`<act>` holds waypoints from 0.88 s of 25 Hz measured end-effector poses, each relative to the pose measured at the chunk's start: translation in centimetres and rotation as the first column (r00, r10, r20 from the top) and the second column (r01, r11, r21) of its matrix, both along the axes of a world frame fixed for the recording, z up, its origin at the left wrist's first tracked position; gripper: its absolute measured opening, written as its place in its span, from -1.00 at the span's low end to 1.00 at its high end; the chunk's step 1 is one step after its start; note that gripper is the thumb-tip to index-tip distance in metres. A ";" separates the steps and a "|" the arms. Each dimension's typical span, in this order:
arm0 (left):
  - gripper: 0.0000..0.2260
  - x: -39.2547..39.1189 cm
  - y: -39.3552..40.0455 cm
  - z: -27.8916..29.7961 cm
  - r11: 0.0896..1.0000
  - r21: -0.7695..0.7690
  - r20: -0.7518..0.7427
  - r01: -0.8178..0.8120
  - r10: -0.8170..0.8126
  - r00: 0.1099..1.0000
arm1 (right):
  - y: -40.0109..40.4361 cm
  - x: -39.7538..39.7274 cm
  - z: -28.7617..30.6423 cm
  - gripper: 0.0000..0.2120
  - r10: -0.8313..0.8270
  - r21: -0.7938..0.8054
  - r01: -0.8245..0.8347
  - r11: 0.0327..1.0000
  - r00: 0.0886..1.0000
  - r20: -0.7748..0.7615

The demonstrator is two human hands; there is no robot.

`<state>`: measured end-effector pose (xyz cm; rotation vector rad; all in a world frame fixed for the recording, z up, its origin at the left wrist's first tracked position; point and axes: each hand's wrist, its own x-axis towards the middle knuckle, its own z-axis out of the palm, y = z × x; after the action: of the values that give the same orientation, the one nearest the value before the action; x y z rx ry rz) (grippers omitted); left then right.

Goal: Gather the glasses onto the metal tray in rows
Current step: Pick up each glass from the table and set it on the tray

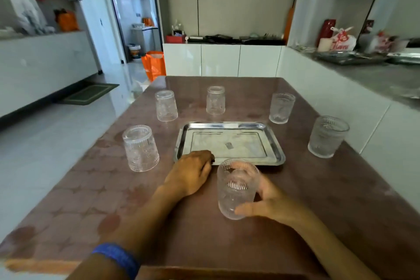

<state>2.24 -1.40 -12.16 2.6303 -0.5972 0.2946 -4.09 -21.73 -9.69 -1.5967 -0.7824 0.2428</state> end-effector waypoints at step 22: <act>-0.08 3.5 3.3 -1.5 0.908 -0.302 -0.165 -0.292 0.252 0.953 | 7.0 18.8 6.0 -0.28 -0.555 -0.398 0.690 0.604 0.723 0.411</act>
<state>5.70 1.93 -13.65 2.3845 -0.1211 0.2844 14.70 -14.71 -3.69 -2.3740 -0.2741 -0.3041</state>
